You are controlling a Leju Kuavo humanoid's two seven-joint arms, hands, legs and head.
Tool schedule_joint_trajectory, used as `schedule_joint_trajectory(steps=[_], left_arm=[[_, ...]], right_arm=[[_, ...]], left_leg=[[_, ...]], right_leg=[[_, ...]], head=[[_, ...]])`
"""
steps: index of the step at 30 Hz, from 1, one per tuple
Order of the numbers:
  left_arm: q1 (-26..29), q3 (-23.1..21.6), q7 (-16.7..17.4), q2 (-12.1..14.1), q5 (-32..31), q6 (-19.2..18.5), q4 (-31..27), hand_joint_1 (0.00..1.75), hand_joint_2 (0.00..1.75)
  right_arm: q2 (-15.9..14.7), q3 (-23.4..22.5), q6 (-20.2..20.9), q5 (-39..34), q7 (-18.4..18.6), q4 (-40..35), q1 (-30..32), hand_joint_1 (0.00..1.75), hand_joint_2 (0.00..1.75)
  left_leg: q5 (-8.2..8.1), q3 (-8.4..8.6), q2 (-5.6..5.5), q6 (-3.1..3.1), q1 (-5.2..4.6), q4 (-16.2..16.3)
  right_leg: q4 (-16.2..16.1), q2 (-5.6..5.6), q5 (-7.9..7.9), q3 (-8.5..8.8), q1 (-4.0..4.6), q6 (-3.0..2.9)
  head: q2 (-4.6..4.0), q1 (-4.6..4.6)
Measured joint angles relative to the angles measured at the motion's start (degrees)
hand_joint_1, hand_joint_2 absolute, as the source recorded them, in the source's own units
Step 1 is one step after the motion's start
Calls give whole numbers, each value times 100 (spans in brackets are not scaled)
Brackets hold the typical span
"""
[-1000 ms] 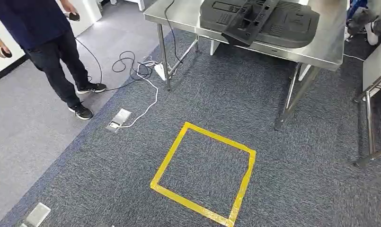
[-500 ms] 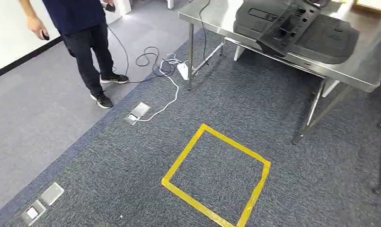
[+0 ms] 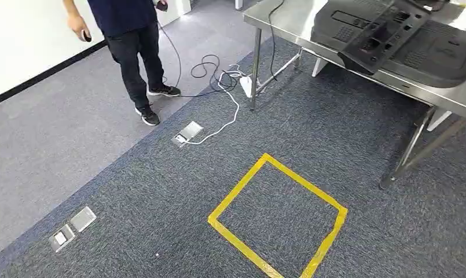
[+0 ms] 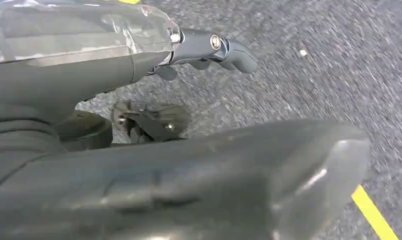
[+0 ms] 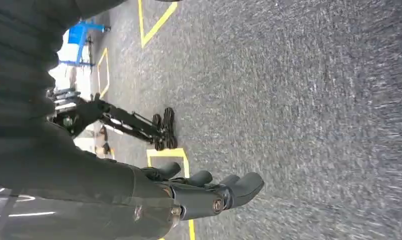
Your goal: Take the parts from the cabinet and place them on the table.
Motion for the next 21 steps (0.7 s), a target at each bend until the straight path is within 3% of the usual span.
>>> schedule_joint_trajectory(steps=[1, 2, 6, 7, 8, 9, 11, 12, 13, 14, 16, 17, 18, 21], left_arm=[[-1, 0, 9, 0, -4, 0, 0, 0, 0], [-7, 0, 18, 0, -11, 0, 0, 0, 0], [36, 0, 70, 4, -31, 0, 0, 0, 0], [41, 0, 83, 4, -35, 0, 0, 0, 0], [36, 0, 90, 2, -46, 0, 0, 0, 0], [26, 0, 96, 2, -50, 0, 0, 0, 0], [32, 0, 111, 2, -52, 0, 0, 0, 0], [40, 0, 113, 2, -53, 0, 0, 0, 0], [46, 0, 118, 4, -52, 2, 0, 0, 0], [47, 0, 120, 4, -52, 9, 0, 0, 0], [43, 0, 122, 2, -52, 11, 0, 0, 0], [43, 0, 122, 4, -55, 15, 0, 0, 0], [32, 0, 127, 4, -57, 15, 0, 0, 0], [53, -2, 131, 4, -65, 15, -2, 0, 0]], right_arm=[[2, 22, 2, -24, 22, 0, -3, 0, 175], [2, 42, 7, -57, 39, 0, -4, 0, 175], [2, 109, 13, -90, 79, -2, -48, 0, 175], [2, 124, 15, -94, 81, -2, -53, 0, 175], [7, 144, 17, -109, 87, -2, -51, 0, 175], [13, 160, 26, -118, 96, -4, -44, 0, 175], [13, 183, 31, -151, 116, -4, -28, 0, 175], [13, 205, 31, -166, 116, -4, -24, 0, 175], [13, 221, 37, -170, 127, -4, -9, 0, 175], [13, 234, 50, -177, 138, -4, 6, 0, 175], [7, 245, 50, -184, 140, -4, 1, 0, 175], [4, 247, 50, -203, 140, -2, 2, 0, 175], [2, 256, 50, -225, 138, -4, 7, 0, 175], [4, 310, 57, -277, 138, -4, -7, 0, 175]], left_leg=[[259, 307, 119, 26, -3, -599], [203, 431, 337, 54, -32, -884], [234, 366, 169, 161, -103, -918], [281, 402, 131, 224, -41, -997], [299, 406, 105, 252, -36, -1019], [307, 395, 64, 293, -34, -1021], [308, 384, -15, 312, -49, -1020], [308, 382, -79, 312, -54, -1018], [308, 385, -140, 311, -54, -1014], [308, 390, -215, 310, -51, -1007], [296, 398, -338, 290, -42, -972], [282, 376, -376, 265, -34, -954], [268, 336, -429, 228, -75, -882], [325, 300, -581, 129, -35, -923]], right_leg=[[0, -56, -19, 32, -1, 20], [0, -100, -38, 43, 21, 47], [-32, -223, -41, 80, 45, 151], [-10, -165, -95, 89, 21, 200], [122, 73, -220, 47, 10, 216], [452, 211, -444, -109, 6, 216], [1355, 293, -861, -535, 10, 227], [1717, 304, -944, -712, 10, 233], [1760, 304, -864, -746, 9, 232], [1511, 308, -632, -648, 6, 226], [555, 393, -81, -242, -12, 202], [168, 632, 13, -103, -36, 188], [52, 720, -32, -56, -30, 188], [87, 593, -37, -64, 8, 121]], head=[[0, -9], [0, -20], [0, 0], [0, 2], [0, 20], [0, 42], [0, 94], [0, 96], [0, 96], [0, 103], [0, 127], [0, 144], [0, 133], [0, 107]])
